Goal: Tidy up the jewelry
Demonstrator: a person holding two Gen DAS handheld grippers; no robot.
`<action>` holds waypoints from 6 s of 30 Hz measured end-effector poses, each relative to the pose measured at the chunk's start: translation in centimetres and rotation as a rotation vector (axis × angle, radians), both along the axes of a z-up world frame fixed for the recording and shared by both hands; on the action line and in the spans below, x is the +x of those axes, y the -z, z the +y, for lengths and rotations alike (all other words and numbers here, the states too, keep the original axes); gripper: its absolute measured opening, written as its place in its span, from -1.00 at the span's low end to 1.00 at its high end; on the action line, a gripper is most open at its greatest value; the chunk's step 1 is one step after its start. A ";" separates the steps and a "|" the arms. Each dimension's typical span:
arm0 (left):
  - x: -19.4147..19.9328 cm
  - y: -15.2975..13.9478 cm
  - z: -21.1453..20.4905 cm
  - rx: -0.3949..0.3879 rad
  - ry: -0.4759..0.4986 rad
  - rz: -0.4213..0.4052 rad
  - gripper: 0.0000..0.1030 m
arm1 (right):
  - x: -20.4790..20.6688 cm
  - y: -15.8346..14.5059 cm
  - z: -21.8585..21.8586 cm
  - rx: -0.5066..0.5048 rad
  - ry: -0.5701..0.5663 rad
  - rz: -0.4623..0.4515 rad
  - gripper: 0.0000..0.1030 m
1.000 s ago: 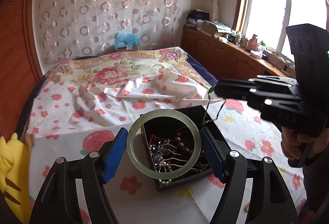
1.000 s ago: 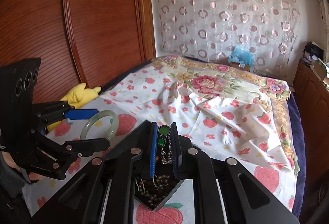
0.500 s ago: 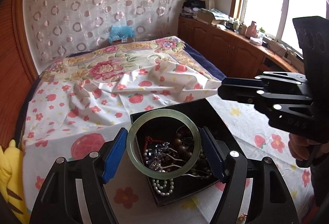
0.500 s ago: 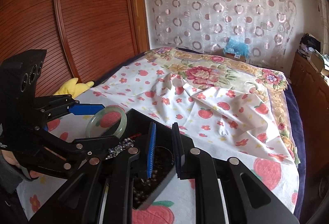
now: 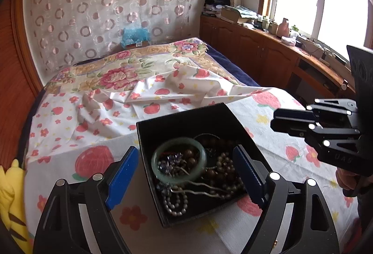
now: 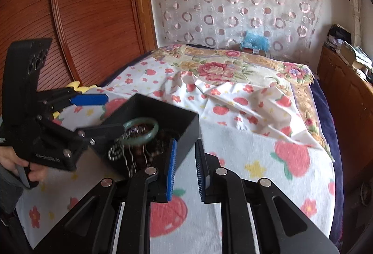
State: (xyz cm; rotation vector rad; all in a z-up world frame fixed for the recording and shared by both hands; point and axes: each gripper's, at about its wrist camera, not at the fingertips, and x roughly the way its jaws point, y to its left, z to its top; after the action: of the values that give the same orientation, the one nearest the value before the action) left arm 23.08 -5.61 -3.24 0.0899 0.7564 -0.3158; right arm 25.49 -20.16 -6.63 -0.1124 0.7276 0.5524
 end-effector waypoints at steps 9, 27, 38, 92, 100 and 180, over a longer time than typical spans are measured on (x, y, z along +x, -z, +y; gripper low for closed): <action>-4.7 0.4 0.7 -0.019 -0.018 -0.001 0.54 | -5.1 2.5 -2.2 0.016 0.041 0.055 -0.65; -11.5 4.3 1.0 -0.054 -0.046 0.095 0.54 | -12.2 5.9 -0.6 -0.027 -0.059 0.149 -0.41; -13.5 5.7 -1.4 -0.042 -0.011 0.118 0.54 | -12.6 6.7 -0.3 -0.093 -0.052 0.123 -0.77; -13.3 3.2 -3.0 -0.019 0.008 0.017 -0.73 | -11.2 0.4 -0.4 -0.047 0.003 -0.017 -0.77; -11.2 1.5 -0.2 -0.038 -0.040 -0.012 -0.73 | -7.4 -0.9 1.6 -0.050 -0.019 -0.037 -0.77; -4.8 0.6 3.2 0.032 -0.183 -0.029 0.80 | -4.5 -0.3 -0.8 0.054 0.146 -0.082 0.92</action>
State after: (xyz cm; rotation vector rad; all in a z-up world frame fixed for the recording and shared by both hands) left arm 18.24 -2.43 -3.89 0.0547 0.7356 -0.1286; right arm 21.03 -20.96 -6.30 -0.0310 0.6350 0.4256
